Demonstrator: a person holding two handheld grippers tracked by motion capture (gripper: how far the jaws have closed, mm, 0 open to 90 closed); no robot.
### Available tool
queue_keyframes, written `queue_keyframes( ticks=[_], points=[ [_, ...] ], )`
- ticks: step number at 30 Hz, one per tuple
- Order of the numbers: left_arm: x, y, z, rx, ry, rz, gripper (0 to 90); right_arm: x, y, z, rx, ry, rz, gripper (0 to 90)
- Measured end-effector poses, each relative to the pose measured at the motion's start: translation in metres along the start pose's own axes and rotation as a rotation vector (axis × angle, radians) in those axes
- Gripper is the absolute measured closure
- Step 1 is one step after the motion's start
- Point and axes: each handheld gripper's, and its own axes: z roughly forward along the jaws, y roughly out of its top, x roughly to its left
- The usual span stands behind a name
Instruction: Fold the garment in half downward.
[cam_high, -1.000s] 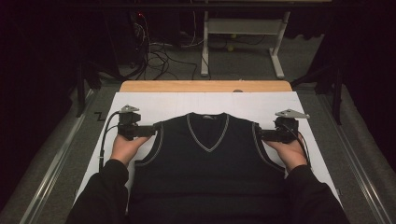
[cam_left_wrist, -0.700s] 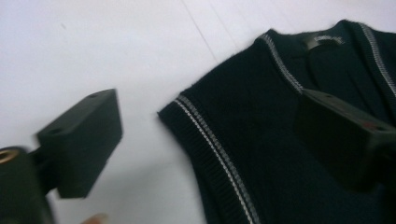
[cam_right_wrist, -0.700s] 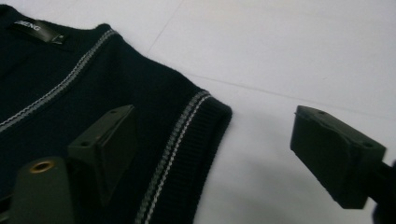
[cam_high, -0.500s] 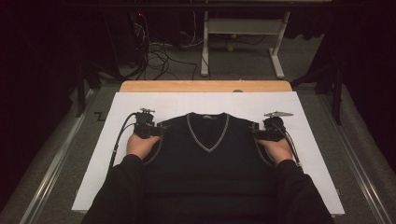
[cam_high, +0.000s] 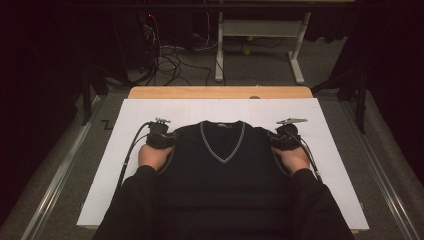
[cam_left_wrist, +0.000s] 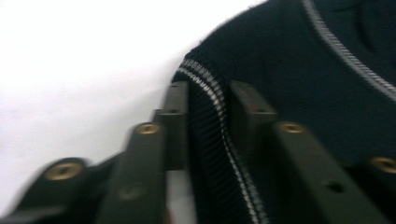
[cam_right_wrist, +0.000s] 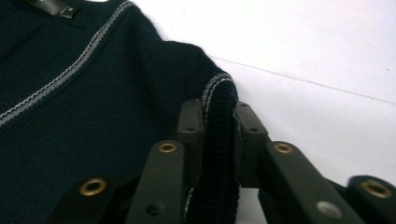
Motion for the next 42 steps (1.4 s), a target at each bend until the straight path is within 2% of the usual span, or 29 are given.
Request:
queue_keyframes(
  ticks=[1,3,4,6,7,10,12,13,16,17,19,20,23,24,25,26,29,32,34,38,40,42],
  points=[
    [0.0,0.0,0.0,0.0,0.0,0.0,71.5,0.0,0.0,0.0,0.0,0.0,0.0,78.4],
    [0.002,0.002,-0.003,-0.005,-0.028,-0.016,72.1,0.001,0.0,-0.001,-0.007,0.007,0.01,79.5],
    [0.004,0.004,-0.011,-0.052,-0.025,-0.006,72.4,-0.003,0.002,-0.005,-0.043,0.017,0.036,79.8],
    [0.006,0.008,-0.02,-0.109,-0.024,-0.01,72.5,-0.005,0.005,-0.011,-0.08,0.01,0.031,79.8],
    [0.006,0.008,-0.02,-0.109,-0.024,-0.01,72.5,-0.006,0.008,-0.015,-0.103,0.009,0.027,79.8],
    [0.004,0.017,-0.033,-0.184,-0.015,0.01,72.5,-0.007,0.013,-0.022,-0.138,-0.002,0.021,79.9],
    [0.002,0.024,-0.039,-0.204,-0.009,0.027,72.3,-0.005,0.024,-0.033,-0.193,-0.03,0.011,80.0],
    [0.002,0.028,-0.042,-0.216,-0.007,0.03,72.3,-0.005,0.024,-0.033,-0.193,-0.03,0.011,80.0],
    [0.002,0.037,-0.056,-0.28,0.001,0.023,72.3,-0.002,0.038,-0.051,-0.263,-0.055,-0.021,80.1],
    [0.002,0.04,-0.06,-0.299,0.008,0.021,72.3,-0.002,0.038,-0.051,-0.263,-0.055,-0.021,80.1],
    [0.001,0.047,-0.07,-0.344,0.016,0.017,72.3,-0.001,0.045,-0.06,-0.298,-0.064,-0.027,80.0],
    [0.001,0.05,-0.075,-0.362,0.019,0.019,72.4,-0.001,0.052,-0.068,-0.336,-0.071,-0.037,80.0],
    [-0.002,0.059,-0.089,-0.408,0.037,0.04,72.4,-0.001,0.058,-0.075,-0.359,-0.066,-0.036,80.0],
    [-0.006,0.065,-0.097,-0.438,0.034,0.058,72.4,-0.001,0.064,-0.082,-0.379,-0.071,-0.038,80.0],
    [-0.006,0.065,-0.097,-0.438,0.034,0.058,72.4,0.0,0.066,-0.085,-0.393,-0.076,-0.038,80.0],
    [-0.009,0.068,-0.102,-0.46,0.035,0.067,72.4,0.0,0.068,-0.088,-0.409,-0.077,-0.036,80.0],
    [-0.011,0.068,-0.105,-0.463,0.023,0.073,72.3,-0.001,0.07,-0.093,-0.421,-0.081,-0.036,80.0],
    [-0.012,0.065,-0.105,-0.459,0.023,0.085,72.3,-0.001,0.067,-0.092,-0.402,-0.069,-0.037,80.0],
    [-0.014,0.062,-0.106,-0.461,0.009,0.097,72.3,-0.001,0.065,-0.092,-0.399,-0.065,-0.043,80.0],
    [-0.018,0.05,-0.109,-0.448,-0.028,0.111,72.3,0.002,0.05,-0.094,-0.382,-0.059,-0.051,80.0],
    [-0.019,0.043,-0.112,-0.431,-0.063,0.102,72.3,0.003,0.046,-0.094,-0.377,-0.059,-0.055,79.9],
    [-0.021,0.034,-0.116,-0.42,-0.071,0.121,72.2,0.005,0.035,-0.099,-0.38,-0.04,-0.058,79.9]
  ],
)
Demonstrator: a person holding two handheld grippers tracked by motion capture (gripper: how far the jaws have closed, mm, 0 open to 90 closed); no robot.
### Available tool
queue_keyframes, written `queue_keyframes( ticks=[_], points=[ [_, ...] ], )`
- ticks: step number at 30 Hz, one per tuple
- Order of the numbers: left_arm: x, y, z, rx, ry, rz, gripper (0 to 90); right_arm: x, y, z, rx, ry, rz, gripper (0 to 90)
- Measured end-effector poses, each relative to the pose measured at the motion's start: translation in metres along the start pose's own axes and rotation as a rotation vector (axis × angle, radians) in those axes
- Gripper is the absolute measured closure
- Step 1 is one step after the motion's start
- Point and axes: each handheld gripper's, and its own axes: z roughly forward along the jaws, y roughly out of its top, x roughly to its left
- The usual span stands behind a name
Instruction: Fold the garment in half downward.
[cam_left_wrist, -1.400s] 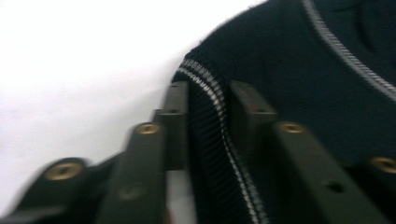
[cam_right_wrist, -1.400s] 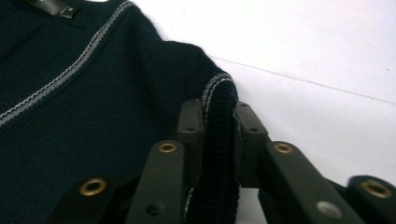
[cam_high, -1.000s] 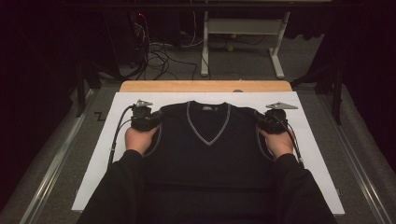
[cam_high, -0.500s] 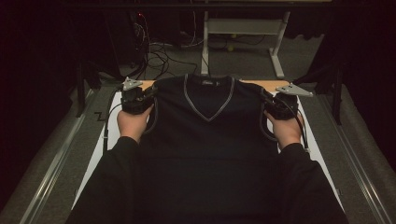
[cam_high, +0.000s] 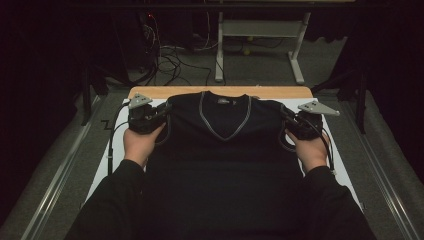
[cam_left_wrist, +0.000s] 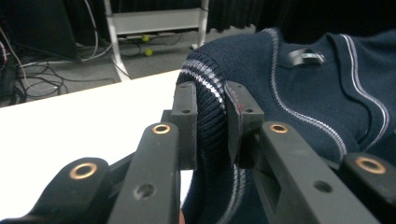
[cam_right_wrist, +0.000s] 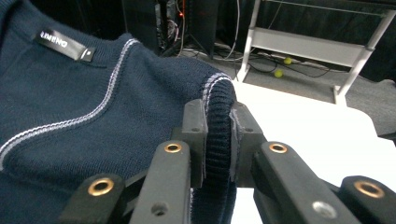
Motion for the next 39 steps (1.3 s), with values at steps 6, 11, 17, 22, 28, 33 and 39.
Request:
queue_keyframes(
  ticks=[6,11,17,22,28,33,39],
  points=[
    [-0.008,-0.027,-0.025,0.001,-0.072,-0.027,72.1,0.006,-0.016,-0.02,-0.019,0.031,-0.01,79.9],
    [-0.02,-0.06,-0.043,0.003,-0.118,-0.016,72.0,0.013,-0.042,-0.042,-0.039,0.096,0.005,79.9],
    [-0.029,-0.093,-0.054,0.037,-0.135,-0.007,71.9,0.026,-0.073,-0.063,-0.037,0.127,-0.019,79.9],
    [-0.035,-0.115,-0.067,0.036,-0.153,-0.007,71.8,0.037,-0.099,-0.083,-0.043,0.139,-0.037,79.9],
    [-0.043,-0.124,-0.091,0.025,-0.168,0.02,71.6,0.043,-0.114,-0.098,-0.031,0.146,-0.039,79.9],
    [-0.053,-0.13,-0.106,0.019,-0.184,0.04,71.5,0.049,-0.115,-0.116,-0.035,0.151,-0.032,79.9],
    [-0.06,-0.143,-0.125,0.04,-0.192,0.036,71.5,0.054,-0.124,-0.137,-0.014,0.163,-0.025,79.9]
  ],
)
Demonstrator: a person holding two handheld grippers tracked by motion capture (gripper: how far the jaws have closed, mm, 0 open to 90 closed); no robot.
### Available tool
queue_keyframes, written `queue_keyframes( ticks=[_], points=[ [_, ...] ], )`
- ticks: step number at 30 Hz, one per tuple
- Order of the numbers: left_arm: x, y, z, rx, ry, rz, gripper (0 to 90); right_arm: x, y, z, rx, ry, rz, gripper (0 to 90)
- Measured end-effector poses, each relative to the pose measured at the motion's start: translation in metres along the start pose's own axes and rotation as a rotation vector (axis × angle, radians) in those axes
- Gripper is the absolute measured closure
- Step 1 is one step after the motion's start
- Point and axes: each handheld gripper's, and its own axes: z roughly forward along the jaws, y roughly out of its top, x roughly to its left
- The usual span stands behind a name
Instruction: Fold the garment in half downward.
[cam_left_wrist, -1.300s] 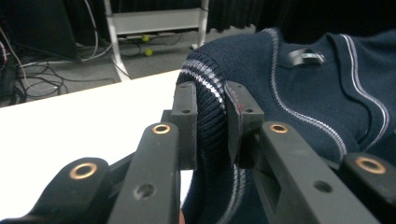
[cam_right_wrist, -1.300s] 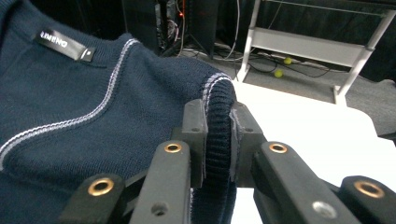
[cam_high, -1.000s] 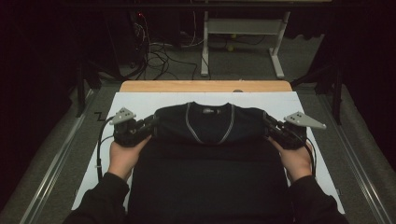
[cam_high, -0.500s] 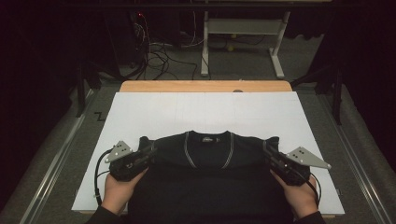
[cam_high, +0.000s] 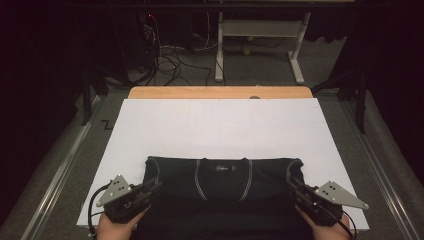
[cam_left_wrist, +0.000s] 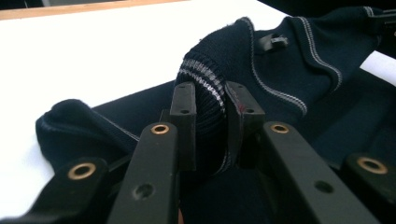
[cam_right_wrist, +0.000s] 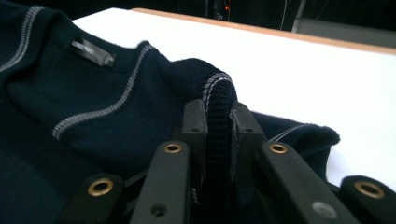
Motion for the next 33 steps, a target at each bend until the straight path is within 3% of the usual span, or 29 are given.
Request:
queue_keyframes(
  ticks=[3,6,8,9,11,12,13,14,16,17,18,19,24,26,27,29,33],
  points=[
    [-0.004,-0.01,-0.011,0.017,-0.013,-0.018,70.9,0.005,-0.005,-0.008,0.027,-0.005,0.001,79.8],
    [-0.007,-0.015,-0.011,0.043,-0.009,-0.014,70.9,0.008,-0.01,-0.01,0.063,-0.001,-0.01,79.5],
    [-0.004,-0.022,0.0,0.128,0.039,0.006,70.3,0.009,-0.013,-0.007,0.103,0.001,-0.009,78.9],
    [-0.004,-0.022,0.0,0.128,0.039,0.006,70.0,0.009,-0.013,-0.007,0.103,0.001,-0.009,78.9],
    [0.002,-0.026,0.014,0.212,0.095,0.023,68.4,0.005,-0.019,0.008,0.185,0.006,-0.014,77.4],
    [0.007,-0.028,0.021,0.25,0.108,0.019,68.4,0.005,-0.019,0.008,0.185,0.006,-0.014,77.4],
    [0.017,-0.032,0.032,0.3,0.114,-0.018,61.6,0.002,-0.024,0.017,0.237,-0.006,-0.019,72.2],
    [0.017,-0.032,0.032,0.3,0.114,-0.018,57.4,0.002,-0.024,0.017,0.237,-0.006,-0.019,72.2],
    [0.023,-0.032,0.03,0.294,0.103,-0.049,53.0,-0.003,-0.028,0.023,0.28,-0.005,0.008,61.7],
    [0.025,-0.029,0.024,0.273,0.122,-0.049,41.4,-0.007,-0.027,0.019,0.26,-0.017,0.055,53.8],
    [0.025,-0.029,0.024,0.273,0.122,-0.049,37.8,-0.007,-0.027,0.019,0.26,-0.017,0.055,53.8],
    [0.027,-0.027,0.018,0.229,0.136,-0.051,34.5,-0.009,-0.024,0.013,0.213,-0.042,0.071,48.9],
    [0.04,-0.018,0.015,0.172,0.16,-0.09,25.4,-0.018,-0.021,0.014,0.188,-0.071,0.09,46.5],
    [0.051,-0.008,0.021,0.175,0.157,-0.131,20.6,-0.023,-0.017,0.019,0.181,-0.083,0.096,45.2],
    [0.061,0.0,0.03,0.164,0.178,-0.136,18.8,-0.029,-0.011,0.025,0.176,-0.102,0.086,44.6],
    [0.073,0.006,0.044,0.155,0.175,-0.18,14.9,-0.036,-0.004,0.035,0.179,-0.12,0.086,43.2],
    [0.081,0.009,0.061,0.167,0.168,-0.196,10.5,-0.048,0.006,0.053,0.199,-0.145,0.097,40.4]
  ],
)
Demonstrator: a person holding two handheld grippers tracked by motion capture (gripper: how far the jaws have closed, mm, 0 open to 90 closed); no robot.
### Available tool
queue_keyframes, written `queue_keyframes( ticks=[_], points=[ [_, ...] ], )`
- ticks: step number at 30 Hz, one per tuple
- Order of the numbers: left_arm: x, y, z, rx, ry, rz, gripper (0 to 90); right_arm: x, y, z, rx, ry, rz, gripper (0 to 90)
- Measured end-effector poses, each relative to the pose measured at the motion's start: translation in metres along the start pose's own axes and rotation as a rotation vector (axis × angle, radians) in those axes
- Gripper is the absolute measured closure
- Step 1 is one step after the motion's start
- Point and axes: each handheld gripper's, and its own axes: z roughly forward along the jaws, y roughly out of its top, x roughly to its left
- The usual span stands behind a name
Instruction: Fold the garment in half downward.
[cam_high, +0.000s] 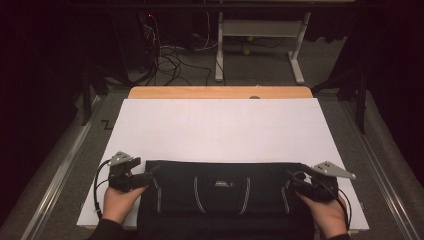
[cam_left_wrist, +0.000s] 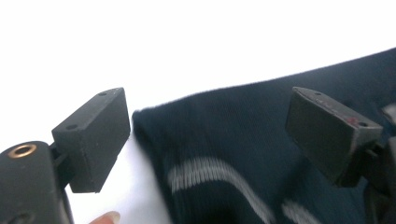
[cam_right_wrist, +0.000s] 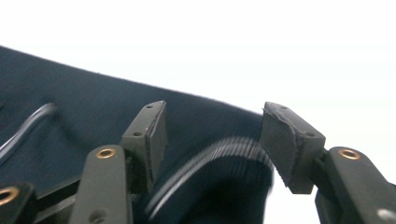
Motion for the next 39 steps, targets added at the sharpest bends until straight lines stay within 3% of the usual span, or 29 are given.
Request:
queue_keyframes(
  ticks=[2,4,5,7,9,10,11,12,13,14,15,17,18,19,20,21,23,24,25,28,33,35,36,39],
  points=[
    [-0.001,-0.005,0.009,0.068,0.021,0.048,3.7,-0.007,0.005,0.013,-0.007,-0.011,0.045,36.6],
    [0.0,-0.008,0.012,0.093,0.028,0.054,1.0,-0.008,0.004,0.017,-0.01,-0.002,0.066,35.3],
    [0.002,-0.01,0.013,0.116,0.026,0.051,0.0,-0.012,0.003,0.023,0.009,-0.008,0.079,29.4],
    [0.012,-0.013,0.015,0.143,0.03,0.014,0.0,-0.017,0.005,0.028,0.033,-0.017,0.098,23.5],
    [0.013,-0.013,0.016,0.154,0.034,0.006,0.0,-0.02,0.006,0.031,0.043,-0.03,0.106,21.3],
    [0.012,-0.013,0.016,0.163,0.039,0.015,0.0,-0.023,0.006,0.033,0.05,-0.044,0.113,19.7],
    [0.006,-0.014,0.017,0.184,0.069,0.058,0.0,-0.025,0.005,0.036,0.073,-0.049,0.125,19.3],
    [0.006,-0.014,0.017,0.184,0.069,0.058,0.5,-0.025,0.005,0.036,0.073,-0.049,0.125,19.3],
    [0.003,-0.015,0.017,0.191,0.096,0.077,3.8,-0.024,0.001,0.035,0.089,-0.035,0.117,25.1],
    [0.002,-0.016,0.017,0.191,0.111,0.087,3.8,-0.024,0.001,0.035,0.089,-0.035,0.117,25.1],
    [0.0,-0.017,0.015,0.179,0.113,0.087,10.0,-0.022,-0.003,0.032,0.097,-0.024,0.109,30.8],
    [-0.001,-0.018,0.014,0.171,0.102,0.089,17.2,-0.022,-0.005,0.031,0.102,-0.026,0.103,31.8],
    [-0.002,-0.019,0.013,0.168,0.093,0.096,22.9,-0.02,-0.01,0.028,0.133,-0.025,0.093,34.7],
    [-0.003,-0.02,0.012,0.166,0.081,0.101,22.9,-0.02,-0.01,0.028,0.133,-0.025,0.093,34.7],
    [-0.006,-0.02,0.012,0.165,0.065,0.098,32.3,-0.021,-0.013,0.025,0.131,-0.009,0.097,44.1],
    [-0.006,-0.02,0.012,0.165,0.065,0.098,37.1,-0.021,-0.013,0.025,0.131,-0.009,0.097,44.1],
    [-0.008,-0.019,0.012,0.172,0.061,0.086,42.3,-0.019,-0.015,0.023,0.13,0.037,0.079,52.1],
    [-0.008,-0.018,0.012,0.17,0.051,0.075,53.5,-0.018,-0.015,0.024,0.128,0.033,0.066,54.7],
    [-0.009,-0.018,0.013,0.167,0.034,0.062,53.5,-0.018,-0.015,0.024,0.128,0.038,0.059,58.6],
    [-0.009,-0.018,0.015,0.159,0.014,0.041,64.9,-0.015,-0.014,0.026,0.131,0.058,0.046,69.9],
    [-0.006,-0.02,0.014,0.134,-0.023,0.016,71.5,-0.012,-0.013,0.027,0.13,0.077,0.038,76.7],
    [0.0,-0.021,0.012,0.113,-0.068,-0.04,72.1,-0.013,-0.013,0.026,0.121,0.079,0.029,77.6],
    [0.003,-0.023,0.008,0.077,-0.092,-0.072,72.8,-0.013,-0.012,0.023,0.105,0.074,0.016,77.9],
    [0.001,-0.021,0.004,0.054,-0.084,-0.056,73.2,-0.011,-0.011,0.018,0.08,0.067,0.015,78.1]
  ],
)
